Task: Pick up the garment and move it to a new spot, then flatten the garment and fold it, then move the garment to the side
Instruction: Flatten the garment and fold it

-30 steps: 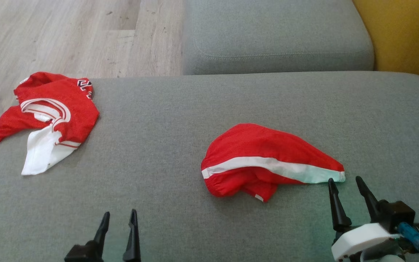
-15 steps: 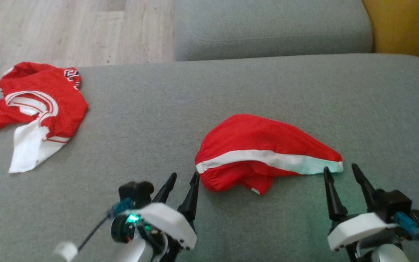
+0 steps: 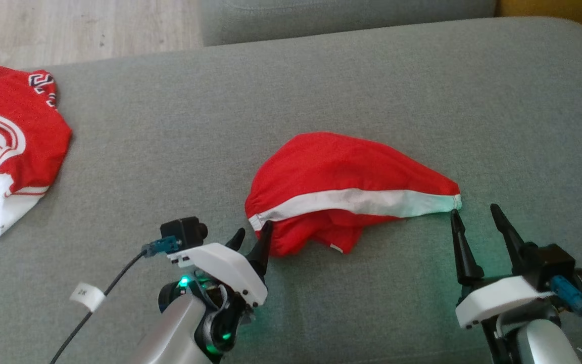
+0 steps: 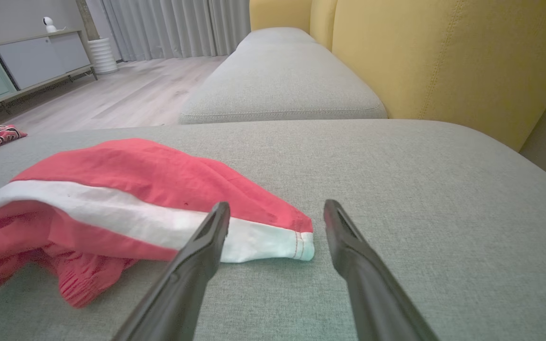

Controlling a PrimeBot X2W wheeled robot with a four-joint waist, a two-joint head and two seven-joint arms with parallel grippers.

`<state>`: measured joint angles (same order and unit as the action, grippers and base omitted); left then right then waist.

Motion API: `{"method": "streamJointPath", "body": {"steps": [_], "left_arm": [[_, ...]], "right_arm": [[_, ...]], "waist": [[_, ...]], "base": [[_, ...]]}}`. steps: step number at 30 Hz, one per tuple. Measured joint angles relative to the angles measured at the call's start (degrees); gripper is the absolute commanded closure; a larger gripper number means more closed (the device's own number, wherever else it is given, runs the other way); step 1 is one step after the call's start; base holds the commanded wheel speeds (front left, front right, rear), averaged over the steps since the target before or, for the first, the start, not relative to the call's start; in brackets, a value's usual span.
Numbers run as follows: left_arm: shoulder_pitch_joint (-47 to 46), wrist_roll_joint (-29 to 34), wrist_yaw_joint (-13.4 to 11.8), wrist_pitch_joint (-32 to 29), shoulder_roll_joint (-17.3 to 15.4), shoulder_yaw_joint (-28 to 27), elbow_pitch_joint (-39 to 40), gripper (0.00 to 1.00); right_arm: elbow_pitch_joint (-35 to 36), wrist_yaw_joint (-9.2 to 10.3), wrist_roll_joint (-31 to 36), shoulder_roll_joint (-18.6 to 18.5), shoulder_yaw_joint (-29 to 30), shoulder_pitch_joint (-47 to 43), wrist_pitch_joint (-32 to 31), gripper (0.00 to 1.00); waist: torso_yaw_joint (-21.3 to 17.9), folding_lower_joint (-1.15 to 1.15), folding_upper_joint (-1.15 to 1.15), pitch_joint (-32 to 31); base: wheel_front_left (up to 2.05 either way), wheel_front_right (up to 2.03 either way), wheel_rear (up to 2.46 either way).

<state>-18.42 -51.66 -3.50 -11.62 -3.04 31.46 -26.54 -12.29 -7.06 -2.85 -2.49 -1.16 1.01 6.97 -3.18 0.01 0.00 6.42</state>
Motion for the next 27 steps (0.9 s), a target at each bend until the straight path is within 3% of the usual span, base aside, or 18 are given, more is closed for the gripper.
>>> {"method": "streamJointPath", "body": {"steps": [7,11,26,27], "left_arm": [[-0.54,-5.26,1.59,0.04,0.08,0.81,-0.70,0.00],[-0.65,-11.14,4.02,-0.41,0.15,3.36,1.43,0.00],[-3.47,-13.39,3.50,7.49,0.16,3.02,1.12,0.00],[-3.59,-13.39,3.50,8.11,0.16,3.00,1.08,0.08]], "right_arm": [[-0.02,0.00,0.38,0.00,0.37,1.07,0.08,0.00],[-0.14,0.00,0.38,0.00,0.43,1.07,0.11,0.00],[-0.55,0.00,0.41,0.00,1.27,1.08,0.63,0.00],[-0.56,0.00,0.41,0.00,1.26,1.08,0.66,0.00]], "waist": [[-0.70,-0.01,0.00,1.02],[-0.73,-0.01,0.00,1.00],[-1.51,-0.01,0.00,0.67],[-1.56,-0.01,0.00,0.65]], "base": [[0.00,0.00,0.00],[0.00,0.00,0.00],[0.00,0.00,0.00],[0.00,0.00,0.00]]}}
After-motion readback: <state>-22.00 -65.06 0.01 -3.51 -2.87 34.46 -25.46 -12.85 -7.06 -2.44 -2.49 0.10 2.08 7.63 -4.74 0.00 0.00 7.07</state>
